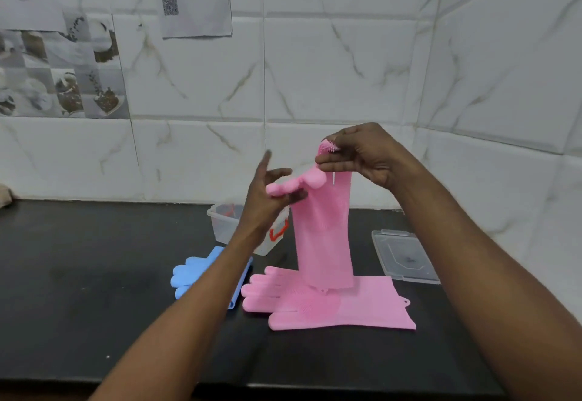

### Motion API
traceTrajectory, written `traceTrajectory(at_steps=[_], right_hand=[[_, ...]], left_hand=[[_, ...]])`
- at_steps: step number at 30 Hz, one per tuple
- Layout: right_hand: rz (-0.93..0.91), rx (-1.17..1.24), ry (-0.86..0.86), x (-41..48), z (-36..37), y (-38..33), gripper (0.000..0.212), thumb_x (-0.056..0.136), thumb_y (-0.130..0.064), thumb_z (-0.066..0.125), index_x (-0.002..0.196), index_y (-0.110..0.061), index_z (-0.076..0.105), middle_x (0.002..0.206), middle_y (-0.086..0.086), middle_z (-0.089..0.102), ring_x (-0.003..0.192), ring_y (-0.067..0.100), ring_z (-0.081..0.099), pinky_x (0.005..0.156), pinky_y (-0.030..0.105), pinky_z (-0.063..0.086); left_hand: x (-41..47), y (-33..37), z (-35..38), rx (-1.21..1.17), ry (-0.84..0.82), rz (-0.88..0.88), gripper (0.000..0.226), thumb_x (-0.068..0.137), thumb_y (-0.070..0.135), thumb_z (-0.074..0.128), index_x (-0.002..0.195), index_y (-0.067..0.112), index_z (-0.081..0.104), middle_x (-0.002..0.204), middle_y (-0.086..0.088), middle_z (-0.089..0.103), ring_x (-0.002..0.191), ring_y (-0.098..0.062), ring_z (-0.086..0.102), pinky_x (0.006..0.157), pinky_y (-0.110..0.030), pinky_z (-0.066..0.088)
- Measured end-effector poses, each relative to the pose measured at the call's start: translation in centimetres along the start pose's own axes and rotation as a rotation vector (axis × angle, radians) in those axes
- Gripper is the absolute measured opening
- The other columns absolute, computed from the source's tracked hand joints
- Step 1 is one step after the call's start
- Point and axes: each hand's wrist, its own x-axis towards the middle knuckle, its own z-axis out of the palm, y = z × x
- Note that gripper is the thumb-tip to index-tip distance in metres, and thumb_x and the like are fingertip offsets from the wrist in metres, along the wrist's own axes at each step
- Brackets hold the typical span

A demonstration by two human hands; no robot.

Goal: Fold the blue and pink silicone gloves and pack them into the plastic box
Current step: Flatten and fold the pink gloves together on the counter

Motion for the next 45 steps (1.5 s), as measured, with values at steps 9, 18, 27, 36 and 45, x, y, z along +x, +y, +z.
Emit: traceTrajectory(at_steps=[9,18,27,36,45], right_hand=[[-0.187,-0.008,0.238,-2.4,-2.8,2.7,0.026,0.090,-0.024,0.067,0.110,-0.008,0.065,0.103,0.020,0.069,0.094,0.029,0.072,0.087,0.045,0.058],[0.413,0.079,0.078,-9.7,-3.8,16.7,0.050,0.072,-0.038,0.080,0.112,-0.010,0.068,0.107,0.013,0.072,0.099,0.030,0.069,0.093,0.050,0.051],[0.281,0.457,0.320,-8.2,-5.9,17.5,0.028,0.080,-0.028,0.074,0.103,-0.013,0.067,0.113,0.015,0.064,0.112,0.036,0.062,0.092,0.058,0.051],[0.362,0.554,0.084,-8.1,-0.4,19.6,0.064,0.066,-0.033,0.087,0.122,-0.011,0.064,0.116,0.018,0.068,0.113,0.038,0.062,0.097,0.058,0.048],[0.336,0.452,0.217,-8.4,-7.7,17.0,0.059,0.069,0.011,0.068,0.125,0.011,0.053,0.105,0.026,0.069,0.087,0.036,0.071,0.069,0.045,0.060]], left_hand=[[2.9,3.7,2.0,-0.197,-0.045,-0.200,0.039,0.091,0.032,0.064,0.125,0.013,0.062,0.114,-0.006,0.071,0.105,-0.025,0.067,0.093,-0.044,0.055],[-0.3,1.5,1.2,-1.220,-0.161,-0.503,0.029,0.099,0.012,0.048,0.123,-0.004,0.052,0.104,-0.024,0.070,0.088,-0.036,0.073,0.072,-0.054,0.059],[-3.0,-1.6,-1.3,-1.494,-0.101,-0.423,0.034,0.098,0.021,0.044,0.110,-0.005,0.063,0.103,-0.025,0.071,0.091,-0.039,0.072,0.068,-0.057,0.059],[-2.7,2.6,2.5,-1.445,-0.107,-0.512,0.048,0.095,0.020,0.049,0.141,0.005,0.046,0.143,-0.016,0.050,0.135,-0.031,0.045,0.081,-0.058,0.049],[-1.9,-1.2,-2.4,-0.977,0.039,-0.712,0.019,0.092,0.003,0.054,0.110,0.002,0.056,0.099,-0.022,0.066,0.088,-0.035,0.066,0.062,-0.057,0.057]])
